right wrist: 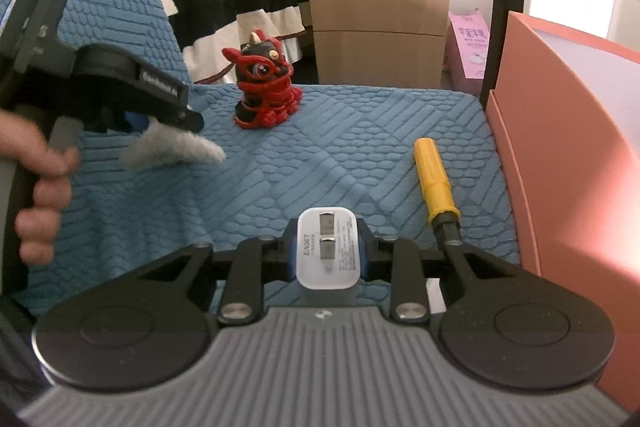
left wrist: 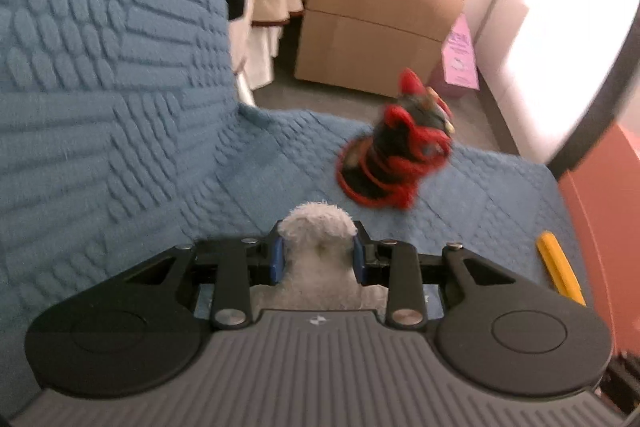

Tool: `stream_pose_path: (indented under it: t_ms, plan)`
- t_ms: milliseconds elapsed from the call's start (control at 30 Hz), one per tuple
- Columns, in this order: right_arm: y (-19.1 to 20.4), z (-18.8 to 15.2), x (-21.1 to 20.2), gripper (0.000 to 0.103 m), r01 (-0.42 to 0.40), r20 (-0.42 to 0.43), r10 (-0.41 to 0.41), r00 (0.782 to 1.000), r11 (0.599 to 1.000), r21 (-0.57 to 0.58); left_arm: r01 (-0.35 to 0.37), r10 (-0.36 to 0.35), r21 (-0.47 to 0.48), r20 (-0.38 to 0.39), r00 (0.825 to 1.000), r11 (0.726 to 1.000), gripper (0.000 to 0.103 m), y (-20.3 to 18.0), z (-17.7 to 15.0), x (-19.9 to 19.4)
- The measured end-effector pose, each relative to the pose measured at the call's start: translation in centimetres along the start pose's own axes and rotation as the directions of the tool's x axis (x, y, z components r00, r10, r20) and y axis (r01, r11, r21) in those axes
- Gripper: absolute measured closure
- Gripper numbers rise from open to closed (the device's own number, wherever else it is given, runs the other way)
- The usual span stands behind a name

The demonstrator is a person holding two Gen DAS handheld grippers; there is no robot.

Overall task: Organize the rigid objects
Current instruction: 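Carry the charger plug and fluffy clip with both tools into the pink box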

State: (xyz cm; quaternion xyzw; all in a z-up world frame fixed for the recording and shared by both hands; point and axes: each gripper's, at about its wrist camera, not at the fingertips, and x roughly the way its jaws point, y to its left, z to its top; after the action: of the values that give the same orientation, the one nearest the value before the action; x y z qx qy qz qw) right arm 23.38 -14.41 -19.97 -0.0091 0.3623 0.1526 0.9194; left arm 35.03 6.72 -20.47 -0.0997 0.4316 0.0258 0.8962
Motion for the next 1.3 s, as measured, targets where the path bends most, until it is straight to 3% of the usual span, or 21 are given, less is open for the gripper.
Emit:
stream_pose_path:
  t_ms: [500,733,1300]
  plan:
    - [0.4,-0.6,-3.5,0.073,-0.01,0.026,0.01,1.0,1.0,0.003,0.088,-0.087,0.067,-0.017,0.996,0.994,0.066,-3.9,-4.8,-5.3]
    - [-0.4,-1.3,-5.3,0.073,-0.008,0.013,0.008,1.0,0.999,0.04,0.124,-0.124,0.044,-0.014,0.992,0.991,0.066,-4.3,-6.7,-8.3]
    - [-1.3,0.8,-9.7,0.072,-0.039,0.053,0.035,0.998,0.996,0.075,0.218,-0.218,-0.002,0.01,0.976,0.976,0.066,-6.2,-7.0,-12.6]
